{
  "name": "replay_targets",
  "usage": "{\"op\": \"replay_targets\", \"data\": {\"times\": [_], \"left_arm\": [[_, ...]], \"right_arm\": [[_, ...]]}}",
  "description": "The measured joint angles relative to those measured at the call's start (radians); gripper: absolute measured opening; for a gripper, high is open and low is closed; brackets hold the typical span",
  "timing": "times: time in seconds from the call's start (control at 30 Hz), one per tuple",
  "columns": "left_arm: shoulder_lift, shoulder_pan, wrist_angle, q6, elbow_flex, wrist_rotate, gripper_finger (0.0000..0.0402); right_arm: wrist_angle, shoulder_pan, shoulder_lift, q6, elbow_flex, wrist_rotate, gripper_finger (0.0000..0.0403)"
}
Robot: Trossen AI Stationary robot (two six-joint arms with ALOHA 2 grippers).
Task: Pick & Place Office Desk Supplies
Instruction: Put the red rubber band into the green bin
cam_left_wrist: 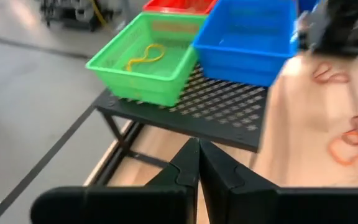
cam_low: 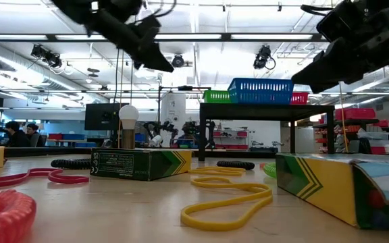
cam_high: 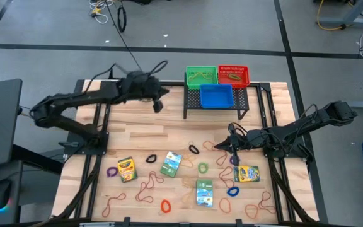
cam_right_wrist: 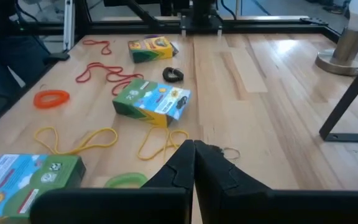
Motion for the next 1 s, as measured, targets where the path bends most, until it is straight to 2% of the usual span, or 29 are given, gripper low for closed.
{"op": "replay_targets", "data": {"times": [0.17,0.3,0.43,0.53,0.63,0.83,1.0], "left_arm": [[-0.089,-0.035,0.243,-0.043,-0.207,-0.003,0.0016],[-0.108,-0.059,0.401,-0.084,-0.314,-0.002,0.0016],[-0.108,-0.074,0.439,-0.077,-0.366,0.0,0.0016],[-0.108,-0.077,0.444,-0.03,-0.393,0.006,0.0016],[-0.108,-0.067,0.474,0.0,-0.417,0.052,0.0016],[-0.108,-0.031,0.649,0.009,-0.513,0.163,0.0016],[-0.104,-0.047,0.73,-0.134,-0.578,0.234,0.0016]], "right_arm": [[-0.034,0.0,0.0,0.031,0.006,0.008,0.0011],[-0.243,0.0,0.0,0.126,0.062,0.052,0.0011],[-0.414,0.002,0.0,0.252,0.101,0.143,0.0011],[-0.466,0.029,0.001,0.381,0.108,0.237,0.0011],[-0.494,0.074,0.02,0.494,0.108,0.265,0.0013],[-0.536,0.131,0.131,0.728,0.118,0.261,0.0049],[-0.68,0.146,0.25,0.785,0.199,0.238,0.0098]]}}
